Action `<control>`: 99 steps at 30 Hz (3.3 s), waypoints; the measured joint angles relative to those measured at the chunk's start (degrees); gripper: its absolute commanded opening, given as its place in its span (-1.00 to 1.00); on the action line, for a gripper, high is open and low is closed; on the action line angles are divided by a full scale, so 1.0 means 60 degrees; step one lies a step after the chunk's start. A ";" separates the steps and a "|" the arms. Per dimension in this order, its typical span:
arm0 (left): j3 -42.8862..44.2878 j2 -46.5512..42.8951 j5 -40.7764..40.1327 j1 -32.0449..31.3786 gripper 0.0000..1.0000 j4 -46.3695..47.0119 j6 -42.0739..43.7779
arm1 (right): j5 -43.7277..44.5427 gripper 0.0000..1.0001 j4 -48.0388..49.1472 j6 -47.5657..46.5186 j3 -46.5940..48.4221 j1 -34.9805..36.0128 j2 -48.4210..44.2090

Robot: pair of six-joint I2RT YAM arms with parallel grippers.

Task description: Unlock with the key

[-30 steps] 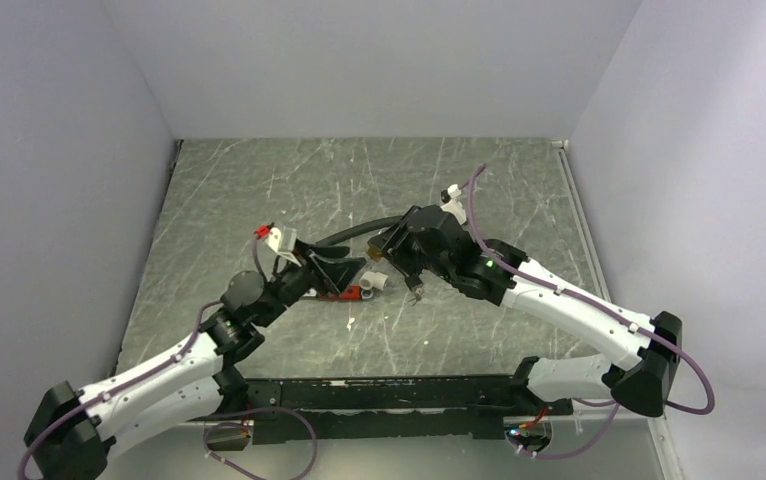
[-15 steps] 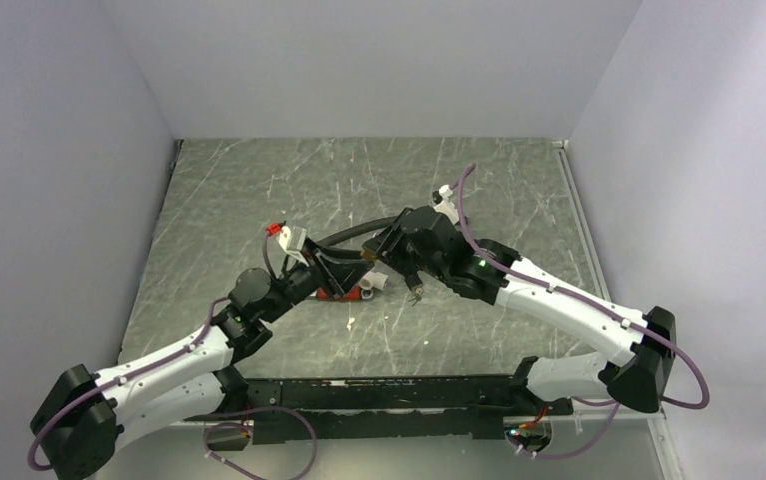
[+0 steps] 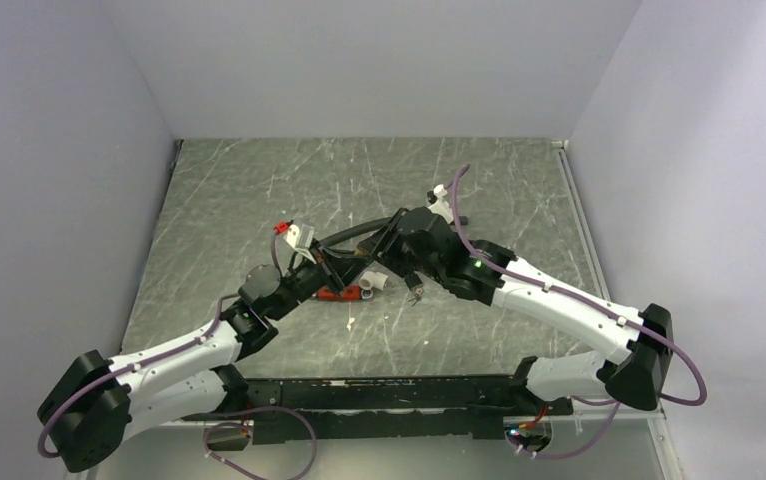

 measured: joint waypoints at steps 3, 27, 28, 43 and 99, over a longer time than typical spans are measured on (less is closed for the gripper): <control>0.0000 -0.0029 -0.0146 0.0000 -1.00 0.0040 0.0018 | 0.0015 -0.81 0.0135 -0.0149 -0.0022 0.0004 -0.0004; -0.0007 -0.1534 -0.0066 -0.0007 -1.00 -0.2488 0.1530 | 0.1075 -0.26 -0.1005 -0.1293 0.0259 -0.0590 -0.0299; -0.0007 -0.1504 -0.0066 -0.0007 -1.00 -0.2499 0.1563 | 0.0998 -0.31 -0.0958 -0.1413 0.0255 -0.0590 -0.0291; 0.0262 -0.0925 -0.0280 -0.0342 -1.00 -0.3136 0.2965 | 0.0135 0.12 -0.1115 -0.1858 0.1202 -0.0586 0.1060; 0.1989 0.2146 -0.1719 0.4000 -1.00 -0.3588 0.1519 | 0.1242 0.82 -0.2353 -0.3147 0.0667 -0.3133 -0.0506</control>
